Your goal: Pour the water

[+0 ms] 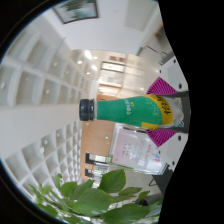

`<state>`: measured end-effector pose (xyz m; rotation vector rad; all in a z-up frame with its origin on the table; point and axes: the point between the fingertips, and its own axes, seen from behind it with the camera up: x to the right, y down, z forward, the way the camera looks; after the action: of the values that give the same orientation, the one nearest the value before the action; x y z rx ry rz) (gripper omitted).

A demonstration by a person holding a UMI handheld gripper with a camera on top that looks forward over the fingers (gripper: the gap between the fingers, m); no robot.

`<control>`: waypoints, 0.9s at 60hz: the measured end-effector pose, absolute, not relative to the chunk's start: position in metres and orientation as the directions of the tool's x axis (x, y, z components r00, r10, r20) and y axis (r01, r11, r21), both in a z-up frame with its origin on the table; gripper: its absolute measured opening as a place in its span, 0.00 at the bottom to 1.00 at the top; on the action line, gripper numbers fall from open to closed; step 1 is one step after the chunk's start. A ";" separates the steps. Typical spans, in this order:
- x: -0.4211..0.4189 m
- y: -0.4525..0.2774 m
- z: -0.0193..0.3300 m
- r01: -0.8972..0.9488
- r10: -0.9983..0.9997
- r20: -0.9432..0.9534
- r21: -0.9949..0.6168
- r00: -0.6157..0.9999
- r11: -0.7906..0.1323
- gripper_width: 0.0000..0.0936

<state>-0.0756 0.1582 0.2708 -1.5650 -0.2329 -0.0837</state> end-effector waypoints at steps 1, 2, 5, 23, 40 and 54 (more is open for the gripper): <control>-0.088 0.152 0.253 0.180 0.089 0.178 -0.984 0.980 -0.015 0.44; -0.078 0.160 0.244 0.150 0.102 0.145 -0.988 0.984 -0.038 0.44; -0.074 0.165 0.209 0.086 0.102 0.074 -0.990 0.992 -0.110 0.44; -0.062 0.166 0.079 0.112 0.145 0.072 -0.950 0.987 -0.291 0.44; -0.052 0.156 0.056 0.098 0.111 0.063 -0.935 0.992 -0.342 0.78; -0.041 0.091 0.085 0.108 0.089 0.080 -0.922 0.993 -0.372 0.91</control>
<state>-0.0411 0.0908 0.0848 -1.9547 -0.1402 -0.0203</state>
